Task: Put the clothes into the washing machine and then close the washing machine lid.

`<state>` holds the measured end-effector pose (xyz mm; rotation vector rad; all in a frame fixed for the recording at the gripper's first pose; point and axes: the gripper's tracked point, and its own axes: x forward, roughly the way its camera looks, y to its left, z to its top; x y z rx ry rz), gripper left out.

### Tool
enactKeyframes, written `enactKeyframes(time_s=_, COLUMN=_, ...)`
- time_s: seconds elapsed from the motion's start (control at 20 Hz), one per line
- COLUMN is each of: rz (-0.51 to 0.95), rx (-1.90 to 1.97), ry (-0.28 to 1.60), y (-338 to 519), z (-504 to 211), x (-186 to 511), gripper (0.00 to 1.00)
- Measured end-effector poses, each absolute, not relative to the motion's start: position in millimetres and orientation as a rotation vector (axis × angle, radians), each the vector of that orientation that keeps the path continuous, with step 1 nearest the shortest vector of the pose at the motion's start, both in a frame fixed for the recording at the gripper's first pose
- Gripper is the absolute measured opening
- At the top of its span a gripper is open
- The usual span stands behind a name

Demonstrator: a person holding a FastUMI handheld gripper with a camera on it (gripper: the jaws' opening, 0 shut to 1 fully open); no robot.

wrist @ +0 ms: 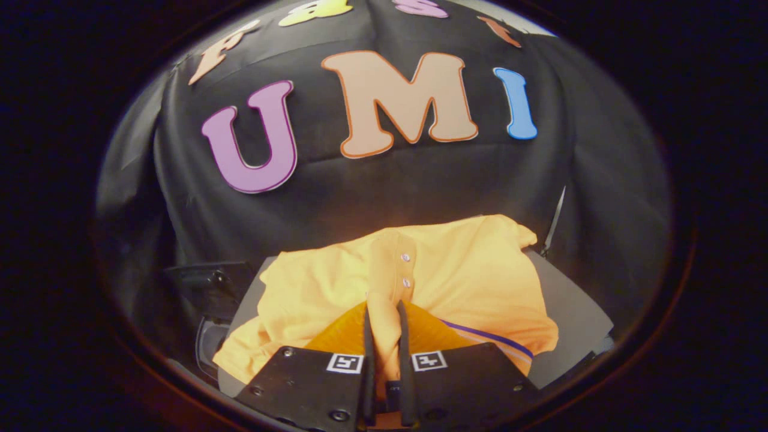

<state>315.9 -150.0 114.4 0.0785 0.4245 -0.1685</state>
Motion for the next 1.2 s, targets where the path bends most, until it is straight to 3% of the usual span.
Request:
enactKeyframes(time_s=0.35, rz=-0.154, rx=0.178, ry=0.396, y=-118.8, z=140.5, x=313.9, gripper=0.15)
enactKeyframes(time_s=1.2, rz=0.151, rx=0.279, ry=0.404, y=134.8, z=164.4, x=311.2, gripper=0.15)
